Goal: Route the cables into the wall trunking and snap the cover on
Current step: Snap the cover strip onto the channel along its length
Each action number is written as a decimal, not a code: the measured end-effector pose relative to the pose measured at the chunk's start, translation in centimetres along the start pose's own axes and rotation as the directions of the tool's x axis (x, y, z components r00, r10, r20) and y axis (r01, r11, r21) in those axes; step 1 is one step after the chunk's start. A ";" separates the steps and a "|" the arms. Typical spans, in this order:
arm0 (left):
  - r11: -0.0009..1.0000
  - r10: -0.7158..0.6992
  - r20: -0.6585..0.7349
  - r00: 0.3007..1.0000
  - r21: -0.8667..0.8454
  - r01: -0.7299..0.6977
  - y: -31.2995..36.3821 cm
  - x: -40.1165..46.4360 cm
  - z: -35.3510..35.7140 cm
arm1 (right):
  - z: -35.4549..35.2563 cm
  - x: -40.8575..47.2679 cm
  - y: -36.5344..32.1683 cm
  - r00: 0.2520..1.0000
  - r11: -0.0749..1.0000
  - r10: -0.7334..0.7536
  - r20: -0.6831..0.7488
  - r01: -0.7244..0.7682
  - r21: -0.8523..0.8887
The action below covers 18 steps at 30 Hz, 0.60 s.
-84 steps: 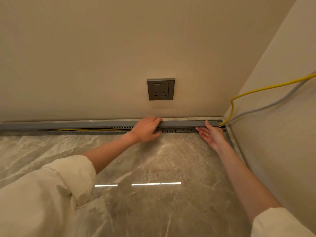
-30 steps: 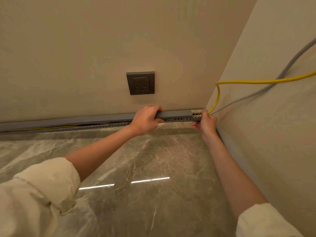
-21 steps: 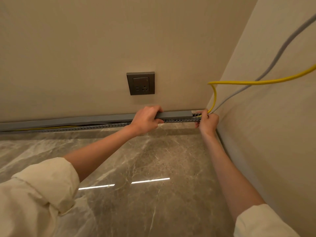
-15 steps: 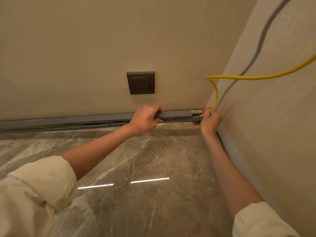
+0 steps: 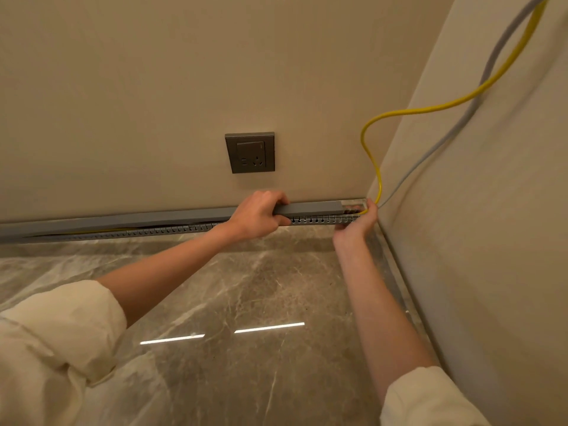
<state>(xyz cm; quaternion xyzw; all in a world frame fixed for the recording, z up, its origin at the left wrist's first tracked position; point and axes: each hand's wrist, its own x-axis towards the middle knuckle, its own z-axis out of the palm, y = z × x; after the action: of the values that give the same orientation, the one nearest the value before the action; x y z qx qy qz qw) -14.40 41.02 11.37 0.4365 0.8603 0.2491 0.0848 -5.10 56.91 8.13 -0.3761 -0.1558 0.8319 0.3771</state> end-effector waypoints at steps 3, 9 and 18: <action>1.000 0.015 0.014 1.000 0.000 -0.015 0.1 -0.1 -0.3 | 1.2 -0.4 -0.3 0.998 0.990 0.022 -0.060 -0.013 0.141; 0.996 0.056 0.036 0.998 -0.072 -0.053 1.2 1.3 -2.4 | 0.7 -0.8 -0.5 0.998 0.992 0.057 -0.010 -0.055 0.112; 0.995 0.102 0.188 0.977 -0.024 -0.099 2.8 2.3 -0.6 | 0.8 -1.7 -0.7 0.988 0.990 0.097 0.118 -0.107 0.087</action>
<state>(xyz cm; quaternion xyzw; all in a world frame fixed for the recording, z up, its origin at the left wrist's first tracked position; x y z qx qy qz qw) -13.99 44.07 13.44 0.5004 0.8235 0.2165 0.1565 -4.57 56.13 9.90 -0.3175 -0.1187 0.8765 0.3417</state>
